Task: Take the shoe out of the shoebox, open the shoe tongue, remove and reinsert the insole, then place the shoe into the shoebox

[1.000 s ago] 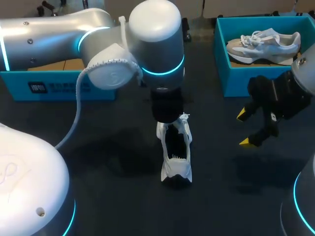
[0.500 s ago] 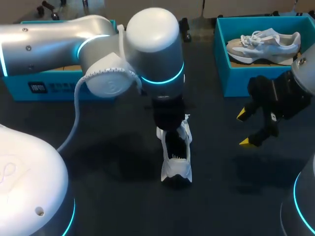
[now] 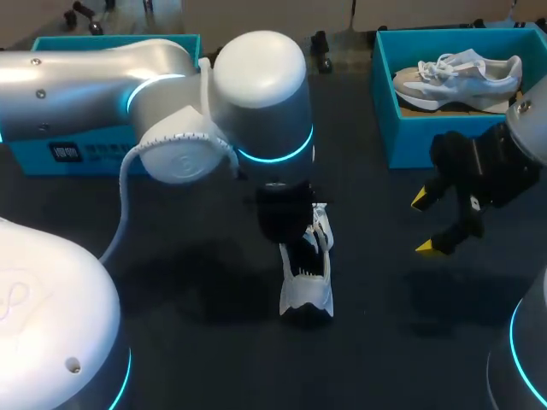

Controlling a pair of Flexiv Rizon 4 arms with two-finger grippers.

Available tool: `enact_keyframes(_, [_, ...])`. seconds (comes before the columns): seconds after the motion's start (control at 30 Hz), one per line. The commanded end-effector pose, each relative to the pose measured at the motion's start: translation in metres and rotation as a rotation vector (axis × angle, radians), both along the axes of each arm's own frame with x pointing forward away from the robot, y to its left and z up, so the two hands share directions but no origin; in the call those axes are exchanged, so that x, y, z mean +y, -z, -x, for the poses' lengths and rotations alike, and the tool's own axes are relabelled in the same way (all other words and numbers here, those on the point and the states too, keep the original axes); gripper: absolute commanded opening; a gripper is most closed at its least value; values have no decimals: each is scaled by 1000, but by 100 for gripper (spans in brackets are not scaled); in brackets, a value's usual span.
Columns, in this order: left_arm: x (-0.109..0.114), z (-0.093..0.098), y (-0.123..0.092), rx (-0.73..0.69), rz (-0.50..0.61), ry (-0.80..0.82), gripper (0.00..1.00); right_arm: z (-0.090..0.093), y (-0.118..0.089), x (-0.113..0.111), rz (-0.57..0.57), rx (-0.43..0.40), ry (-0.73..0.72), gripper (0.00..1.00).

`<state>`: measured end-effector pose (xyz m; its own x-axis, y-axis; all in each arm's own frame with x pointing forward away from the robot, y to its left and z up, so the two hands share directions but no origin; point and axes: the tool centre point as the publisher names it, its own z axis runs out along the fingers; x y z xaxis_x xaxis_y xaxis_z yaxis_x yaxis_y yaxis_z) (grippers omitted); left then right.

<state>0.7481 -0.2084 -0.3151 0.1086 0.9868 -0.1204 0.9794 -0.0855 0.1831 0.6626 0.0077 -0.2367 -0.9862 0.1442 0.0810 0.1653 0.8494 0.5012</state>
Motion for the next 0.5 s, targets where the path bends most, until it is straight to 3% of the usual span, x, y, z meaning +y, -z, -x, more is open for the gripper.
enact_keyframes(0.03, [-1,-1,-11,-10,15,-2,33,1,1,0,0,-2,1,100])
enact_keyframes(0.27, [-16,-2,-8,-15,18,-9,31,1,1,0,0,-2,1,100])
enact_keyframes(0.33, [-17,0,-4,-18,12,-10,19,1,1,0,0,-2,1,100])
enact_keyframes(0.5, [-10,9,7,-4,-13,3,26,1,1,0,0,-2,1,100])
